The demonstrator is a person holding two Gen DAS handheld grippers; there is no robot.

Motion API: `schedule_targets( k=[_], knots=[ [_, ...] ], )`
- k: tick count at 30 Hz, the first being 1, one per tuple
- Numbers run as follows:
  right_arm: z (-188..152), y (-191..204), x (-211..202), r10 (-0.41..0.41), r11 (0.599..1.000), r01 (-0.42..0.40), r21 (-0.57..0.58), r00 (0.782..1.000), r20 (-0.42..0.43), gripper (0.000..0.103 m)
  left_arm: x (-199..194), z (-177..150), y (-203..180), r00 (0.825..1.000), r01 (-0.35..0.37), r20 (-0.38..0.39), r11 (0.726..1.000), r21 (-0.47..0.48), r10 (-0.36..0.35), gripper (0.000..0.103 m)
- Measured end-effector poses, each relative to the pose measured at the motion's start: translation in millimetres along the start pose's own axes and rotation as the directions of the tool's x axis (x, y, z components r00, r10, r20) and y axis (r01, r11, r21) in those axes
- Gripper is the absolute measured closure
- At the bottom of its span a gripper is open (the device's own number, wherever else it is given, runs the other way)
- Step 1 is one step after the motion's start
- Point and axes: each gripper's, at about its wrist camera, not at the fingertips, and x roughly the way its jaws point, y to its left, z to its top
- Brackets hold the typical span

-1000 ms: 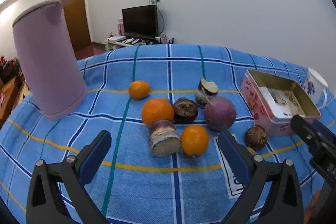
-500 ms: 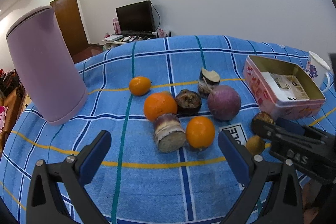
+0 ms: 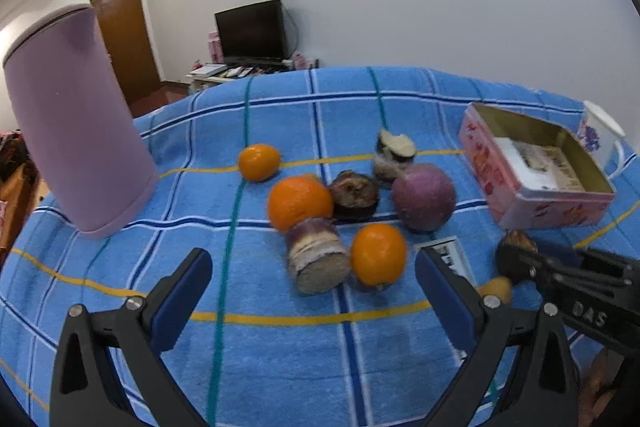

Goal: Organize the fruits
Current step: 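Grasp the brown round root with the right gripper while the left gripper grasps the small tan fruit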

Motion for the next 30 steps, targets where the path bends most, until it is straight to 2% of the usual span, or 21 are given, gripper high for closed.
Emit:
schedule_targets(
  k=[4, 5, 9, 11, 13, 14, 16, 18, 19, 24, 27, 30],
  knots=[
    [-5, -13, -17, 0.031, 0.999, -0.032, 0.012, 0.999, 0.018, 0.061, -4, 0, -10, 0.997, 0.067, 0.044, 0.997, 0.040, -0.069, 0.000],
    [-6, -17, -21, 0.032, 0.999, -0.032, 0.014, 0.999, 0.028, 0.061, -4, -1, -14, 0.993, 0.111, 0.041, 0.992, 0.055, -0.113, 0.001],
    [-11, -31, -37, -0.010, 1.000, 0.010, 0.001, 0.997, 0.076, 0.061, 2, -5, -28, 0.968, 0.250, -0.025, 0.967, 0.038, -0.250, 0.007],
    [-13, -37, -41, -0.014, 1.000, 0.014, 0.004, 0.996, 0.090, 0.061, 6, -5, -37, 0.956, 0.288, -0.057, 0.957, 0.012, -0.287, 0.008],
    [-13, -40, -44, -0.022, 1.000, 0.021, 0.007, 0.994, 0.104, 0.061, 9, -4, -46, 0.947, 0.313, -0.079, 0.950, 0.002, -0.312, 0.014],
    [-12, -41, -45, -0.025, 1.000, 0.025, 0.007, 0.993, 0.112, 0.061, 9, -4, -52, 0.946, 0.315, -0.090, 0.949, 0.018, -0.312, 0.015],
    [-12, -43, -49, -0.027, 1.000, 0.027, 0.008, 0.992, 0.124, 0.061, 9, -6, -65, 0.955, 0.287, -0.104, 0.956, 0.066, -0.279, 0.015],
    [-12, -45, -50, -0.034, 0.999, 0.033, 0.009, 0.991, 0.133, 0.061, 14, -8, -77, 0.966, 0.244, -0.119, 0.963, 0.118, -0.230, 0.019],
    [-12, -45, -50, -0.034, 0.999, 0.033, 0.011, 0.991, 0.133, 0.061, 16, -8, -81, 0.967, 0.236, -0.127, 0.963, 0.129, -0.220, 0.024],
    [-15, -43, -48, -0.031, 1.000, 0.030, 0.008, 0.991, 0.127, 0.061, 33, -7, -83, 0.957, 0.234, -0.196, 0.968, 0.089, -0.213, 0.043],
    [-15, -40, -45, -0.028, 1.000, 0.029, -0.004, 0.993, 0.119, 0.061, 33, -8, -78, 0.958, 0.233, -0.189, 0.969, 0.079, -0.215, 0.050],
    [-16, -39, -44, -0.035, 0.999, 0.037, -0.012, 0.992, 0.119, 0.061, 31, -10, -77, 0.960, 0.230, -0.185, 0.970, 0.081, -0.212, 0.066]
  ],
)
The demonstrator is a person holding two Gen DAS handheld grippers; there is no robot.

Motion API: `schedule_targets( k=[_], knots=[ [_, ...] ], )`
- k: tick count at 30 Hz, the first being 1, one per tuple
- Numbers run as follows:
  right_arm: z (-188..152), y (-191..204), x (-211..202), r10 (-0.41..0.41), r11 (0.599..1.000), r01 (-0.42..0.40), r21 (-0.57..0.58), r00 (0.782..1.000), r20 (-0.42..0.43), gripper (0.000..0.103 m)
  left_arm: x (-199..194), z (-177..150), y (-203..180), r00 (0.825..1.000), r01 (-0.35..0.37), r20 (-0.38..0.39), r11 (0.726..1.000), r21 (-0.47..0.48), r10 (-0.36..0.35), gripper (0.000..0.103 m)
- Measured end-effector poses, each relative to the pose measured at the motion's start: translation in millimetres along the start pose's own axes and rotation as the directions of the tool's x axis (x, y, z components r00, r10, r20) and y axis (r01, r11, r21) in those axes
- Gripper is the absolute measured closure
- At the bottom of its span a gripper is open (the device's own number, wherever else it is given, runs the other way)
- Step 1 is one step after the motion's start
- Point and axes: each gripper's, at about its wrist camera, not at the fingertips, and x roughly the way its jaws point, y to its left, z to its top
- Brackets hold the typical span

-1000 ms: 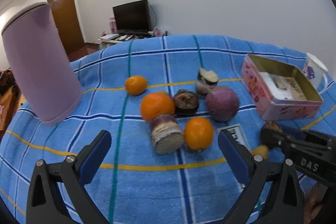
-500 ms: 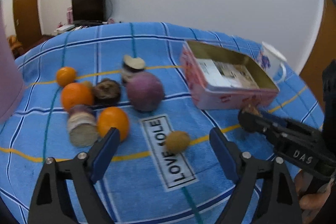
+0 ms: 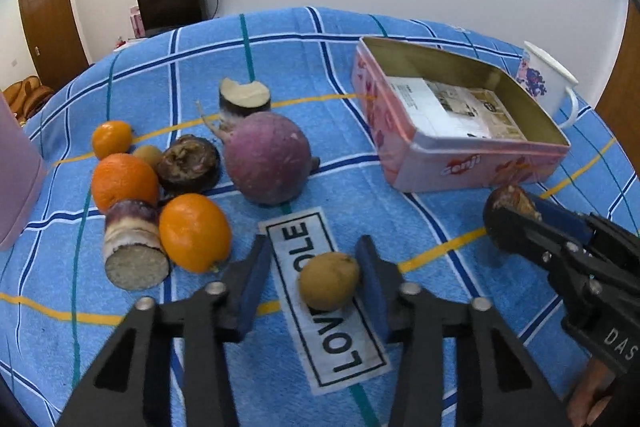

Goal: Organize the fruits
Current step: 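Grasp the brown round root with the right gripper while the left gripper grasps the small tan fruit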

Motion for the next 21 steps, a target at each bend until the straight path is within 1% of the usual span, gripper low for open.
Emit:
schedule_targets(
  k=[1, 7, 12, 16, 21],
  knots=[
    [0, 0, 0, -0.001, 1.000, 0.001, -0.001, 1.000, 0.002, 0.061, -2, -1, 0, 1.000, 0.003, 0.001, 1.000, 0.002, -0.003, 0.073],
    [0, 5, -7, -0.006, 1.000, 0.007, -0.026, 0.999, 0.041, 0.061, -8, -7, 3, 1.000, -0.009, 0.002, 1.000, 0.009, 0.009, 0.073],
    [1, 10, -16, -0.021, 0.998, 0.026, -0.053, 0.996, 0.086, 0.061, -20, -11, -2, 1.000, -0.017, 0.023, 1.000, 0.010, 0.017, 0.073],
    [4, 6, -27, -0.043, 0.997, 0.050, -0.053, 0.990, 0.136, 0.061, -34, -9, -6, 0.998, 0.012, 0.056, 1.000, 0.003, -0.012, 0.073],
    [6, -2, -34, -0.070, 0.995, 0.081, -0.061, 0.984, 0.165, 0.061, -50, -4, -17, 0.994, 0.032, 0.106, 0.999, 0.010, -0.033, 0.073]
  ],
)
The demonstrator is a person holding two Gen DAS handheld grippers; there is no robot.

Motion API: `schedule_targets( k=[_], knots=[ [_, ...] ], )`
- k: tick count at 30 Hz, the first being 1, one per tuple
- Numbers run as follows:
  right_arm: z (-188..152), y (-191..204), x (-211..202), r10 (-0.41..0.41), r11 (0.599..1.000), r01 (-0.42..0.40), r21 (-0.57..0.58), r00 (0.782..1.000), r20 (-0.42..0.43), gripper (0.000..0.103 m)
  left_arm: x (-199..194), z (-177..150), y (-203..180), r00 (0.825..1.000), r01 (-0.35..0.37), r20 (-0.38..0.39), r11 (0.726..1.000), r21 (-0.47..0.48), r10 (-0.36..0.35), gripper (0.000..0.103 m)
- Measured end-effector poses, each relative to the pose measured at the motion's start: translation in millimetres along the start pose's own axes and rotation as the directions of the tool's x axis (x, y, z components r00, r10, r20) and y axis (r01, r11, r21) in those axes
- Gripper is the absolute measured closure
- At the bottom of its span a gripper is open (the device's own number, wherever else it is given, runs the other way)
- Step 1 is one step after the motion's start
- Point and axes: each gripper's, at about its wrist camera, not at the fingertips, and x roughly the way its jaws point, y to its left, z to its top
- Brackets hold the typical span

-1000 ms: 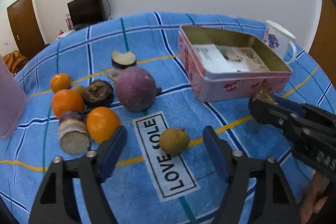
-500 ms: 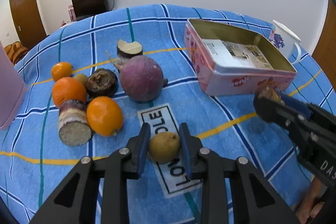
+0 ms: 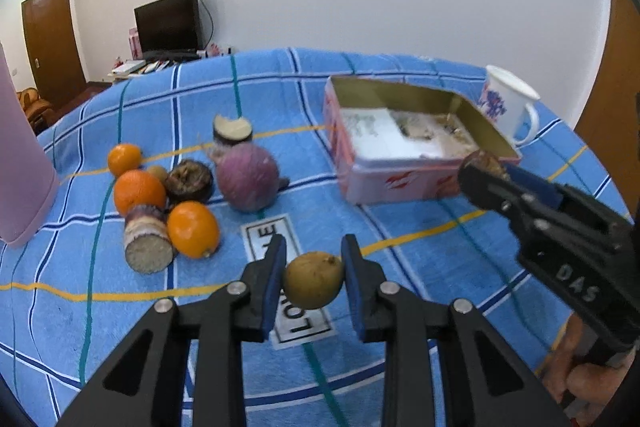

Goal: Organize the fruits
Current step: 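Grasp the brown round root with the right gripper while the left gripper grasps the small tan fruit, then carry both held items into the pink tin and open both grippers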

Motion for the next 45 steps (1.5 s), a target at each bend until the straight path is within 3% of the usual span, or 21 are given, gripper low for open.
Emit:
schedule_targets(
  k=[12, 25, 32, 45],
  knots=[
    [10, -36, -15, -0.107, 0.994, 0.107, 0.002, 0.994, 0.020, 0.061, -3, 25, -35, 0.998, 0.031, 0.050, 0.998, 0.054, -0.034, 0.073],
    [48, -72, 0, -0.254, 0.967, 0.254, 0.018, 0.965, 0.069, 0.061, 16, 69, -60, 0.991, 0.025, 0.132, 0.999, 0.031, -0.029, 0.073],
    [45, -78, 31, -0.259, 0.966, 0.258, 0.019, 0.964, 0.057, 0.061, 49, 85, -73, 0.991, -0.005, 0.135, 1.000, 0.023, 0.002, 0.073],
    [42, -82, 53, -0.244, 0.969, 0.244, -0.030, 0.970, 0.006, 0.061, 87, 95, -81, 0.994, -0.025, 0.105, 1.000, 0.013, 0.024, 0.073]
  ],
)
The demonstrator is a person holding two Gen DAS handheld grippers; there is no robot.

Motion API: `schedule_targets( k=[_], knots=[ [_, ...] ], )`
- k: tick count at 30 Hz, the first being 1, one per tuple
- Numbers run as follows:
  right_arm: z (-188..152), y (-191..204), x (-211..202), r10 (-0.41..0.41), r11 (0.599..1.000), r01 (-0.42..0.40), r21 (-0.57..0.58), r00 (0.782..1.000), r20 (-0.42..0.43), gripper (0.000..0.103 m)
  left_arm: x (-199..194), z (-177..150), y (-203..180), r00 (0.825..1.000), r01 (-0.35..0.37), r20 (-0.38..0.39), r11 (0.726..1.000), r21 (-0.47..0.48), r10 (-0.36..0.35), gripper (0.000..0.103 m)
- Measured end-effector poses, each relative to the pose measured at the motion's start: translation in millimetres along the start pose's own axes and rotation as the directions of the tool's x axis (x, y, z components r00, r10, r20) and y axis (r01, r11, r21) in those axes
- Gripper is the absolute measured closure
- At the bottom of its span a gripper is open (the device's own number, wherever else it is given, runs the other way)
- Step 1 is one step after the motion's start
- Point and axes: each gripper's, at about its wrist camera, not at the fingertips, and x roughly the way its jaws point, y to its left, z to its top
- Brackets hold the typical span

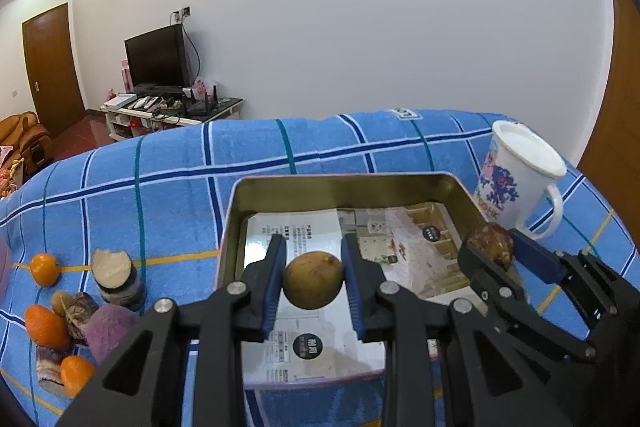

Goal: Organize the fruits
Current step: 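Carry both held items into the pink tin and open both grippers, then lift both grippers out of the tin back toward the produce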

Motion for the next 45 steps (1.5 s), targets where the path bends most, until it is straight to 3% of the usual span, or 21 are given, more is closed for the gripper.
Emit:
schedule_targets(
  k=[22, 26, 31, 34, 36, 38, 45],
  knots=[
    [-1, -10, 8, 0.087, 0.994, -0.084, 0.069, 0.995, -0.044, 0.060, 33, -11, 1, 0.997, -0.019, -0.079, 1.000, -0.013, 0.018, 0.072],
    [-1, -11, 5, 0.109, 0.991, -0.106, 0.077, 0.994, -0.030, 0.047, 29, -10, 0, 0.997, -0.038, -0.064, 0.999, -0.006, 0.037, 0.058],
    [2, -10, -4, 0.072, 0.995, -0.073, 0.068, 0.997, 0.014, 0.042, 23, -10, -1, 0.998, -0.049, -0.033, 0.999, -0.004, 0.049, 0.043],
    [4, -19, -12, 0.042, 0.993, -0.049, 0.107, 0.997, 0.072, 0.030, 15, -11, -2, 0.998, -0.058, 0.000, 0.998, -0.001, 0.058, 0.021],
    [6, -27, -19, 0.042, 0.987, -0.060, 0.146, 0.992, 0.119, 0.022, 9, -13, -4, 0.998, -0.058, 0.026, 0.998, 0.006, 0.058, 0.014],
    [6, -31, -26, 0.036, 0.984, -0.065, 0.168, 0.985, 0.170, 0.021, 0, -14, -7, 0.993, -0.093, 0.071, 0.996, 0.018, 0.091, 0.005],
    [8, -21, -42, -0.034, 0.994, 0.003, 0.107, 0.958, 0.284, 0.020, -23, -20, -3, 0.976, -0.144, 0.166, 0.990, 0.000, 0.142, 0.003]
  ],
)
